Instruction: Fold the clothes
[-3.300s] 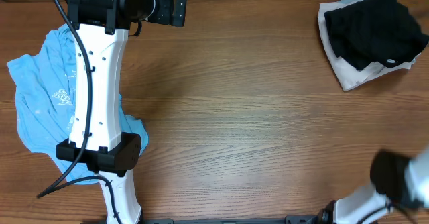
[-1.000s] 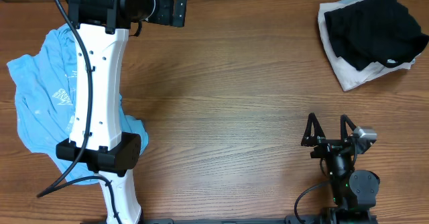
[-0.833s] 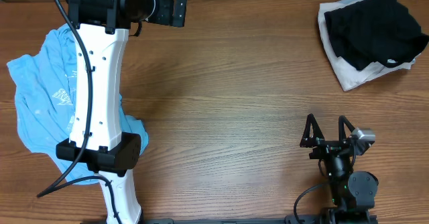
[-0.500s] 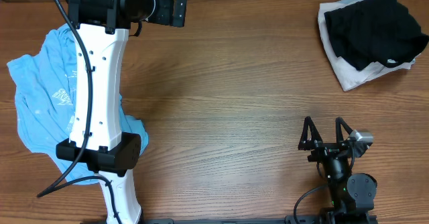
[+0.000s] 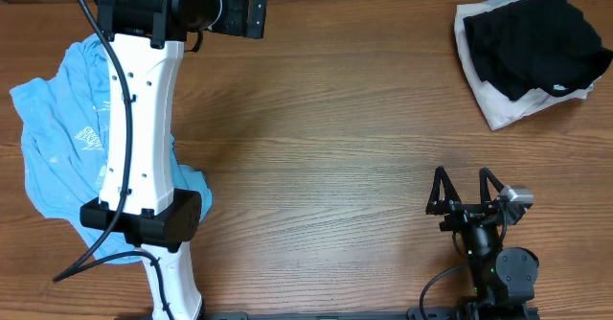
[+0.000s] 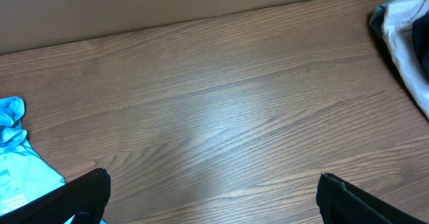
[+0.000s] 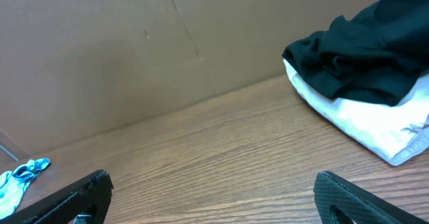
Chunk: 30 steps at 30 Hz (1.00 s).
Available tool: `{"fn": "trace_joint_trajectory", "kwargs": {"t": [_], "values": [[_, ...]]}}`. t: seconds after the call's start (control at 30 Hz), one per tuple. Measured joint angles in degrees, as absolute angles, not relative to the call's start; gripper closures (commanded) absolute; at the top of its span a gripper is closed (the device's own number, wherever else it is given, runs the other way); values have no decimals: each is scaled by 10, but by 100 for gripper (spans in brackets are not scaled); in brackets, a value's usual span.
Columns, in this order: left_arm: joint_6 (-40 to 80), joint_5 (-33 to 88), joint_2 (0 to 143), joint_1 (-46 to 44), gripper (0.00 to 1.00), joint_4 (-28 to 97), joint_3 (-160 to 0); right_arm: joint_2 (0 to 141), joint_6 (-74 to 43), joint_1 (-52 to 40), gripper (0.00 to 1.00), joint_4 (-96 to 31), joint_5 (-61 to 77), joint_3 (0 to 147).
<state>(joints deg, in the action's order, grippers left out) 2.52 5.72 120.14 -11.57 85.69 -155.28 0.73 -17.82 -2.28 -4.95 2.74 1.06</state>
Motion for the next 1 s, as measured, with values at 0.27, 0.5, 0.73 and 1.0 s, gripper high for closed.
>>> {"fn": "trace_joint_trajectory", "kwargs": {"t": [0.27,0.5,0.73,1.0], "values": [[25,57,1201,-116,0,857,-1553,8,-178,-23,0,-50,27,11],[25,35,1154,-116,0,827,-1519,8,-178,-23,0,-49,27,11],[25,23,946,-116,0,602,-1269,7,-178,-23,0,-50,28,11],[23,24,708,-88,0,400,-875,8,-179,-23,0,-50,27,11]]}}
